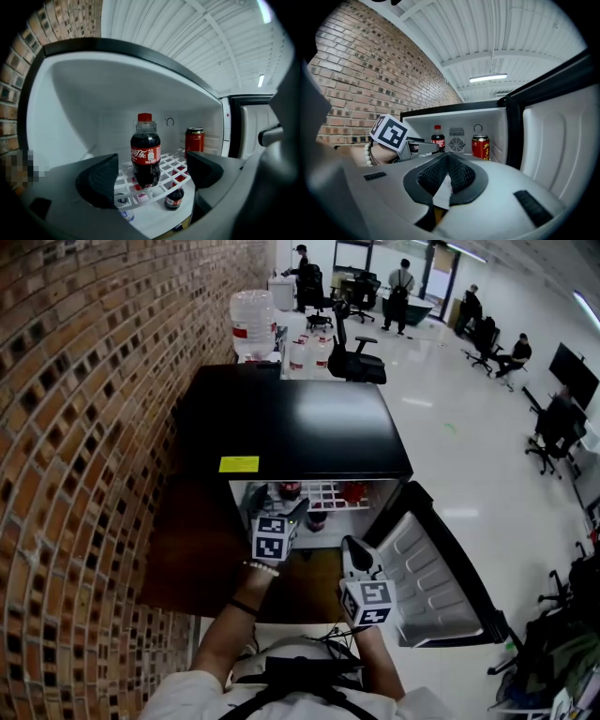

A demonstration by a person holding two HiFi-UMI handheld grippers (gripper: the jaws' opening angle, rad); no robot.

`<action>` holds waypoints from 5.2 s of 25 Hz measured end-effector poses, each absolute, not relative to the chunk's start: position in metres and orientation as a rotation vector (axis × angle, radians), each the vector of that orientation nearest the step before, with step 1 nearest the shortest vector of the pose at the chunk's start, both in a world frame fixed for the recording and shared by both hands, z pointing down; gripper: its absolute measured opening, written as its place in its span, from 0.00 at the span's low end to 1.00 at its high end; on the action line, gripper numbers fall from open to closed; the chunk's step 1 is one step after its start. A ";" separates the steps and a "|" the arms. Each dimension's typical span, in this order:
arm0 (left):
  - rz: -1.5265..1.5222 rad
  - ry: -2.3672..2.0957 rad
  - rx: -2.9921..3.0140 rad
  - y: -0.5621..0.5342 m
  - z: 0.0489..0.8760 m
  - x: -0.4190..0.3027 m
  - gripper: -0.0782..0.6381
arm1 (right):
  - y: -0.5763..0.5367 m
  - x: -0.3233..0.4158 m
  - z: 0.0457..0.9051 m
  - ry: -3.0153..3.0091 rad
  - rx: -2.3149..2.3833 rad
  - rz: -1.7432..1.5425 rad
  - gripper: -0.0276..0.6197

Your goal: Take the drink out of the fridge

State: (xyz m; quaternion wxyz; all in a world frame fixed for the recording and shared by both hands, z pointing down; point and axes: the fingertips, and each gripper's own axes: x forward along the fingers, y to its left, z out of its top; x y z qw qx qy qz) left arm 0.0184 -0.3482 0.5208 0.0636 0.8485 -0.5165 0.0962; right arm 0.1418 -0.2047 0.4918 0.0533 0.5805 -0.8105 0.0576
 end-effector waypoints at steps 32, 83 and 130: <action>0.270 -1.619 2.514 -0.410 0.524 0.033 0.55 | -0.222 0.170 0.500 -2.448 1.803 0.213 0.05; 0.326 -1.620 2.408 -0.244 0.638 -0.106 0.54 | -0.202 0.072 0.502 -2.549 1.626 0.205 0.05; 0.525 -1.638 2.071 -0.260 0.801 -0.159 0.54 | -0.204 0.075 0.534 -2.463 1.586 0.253 0.05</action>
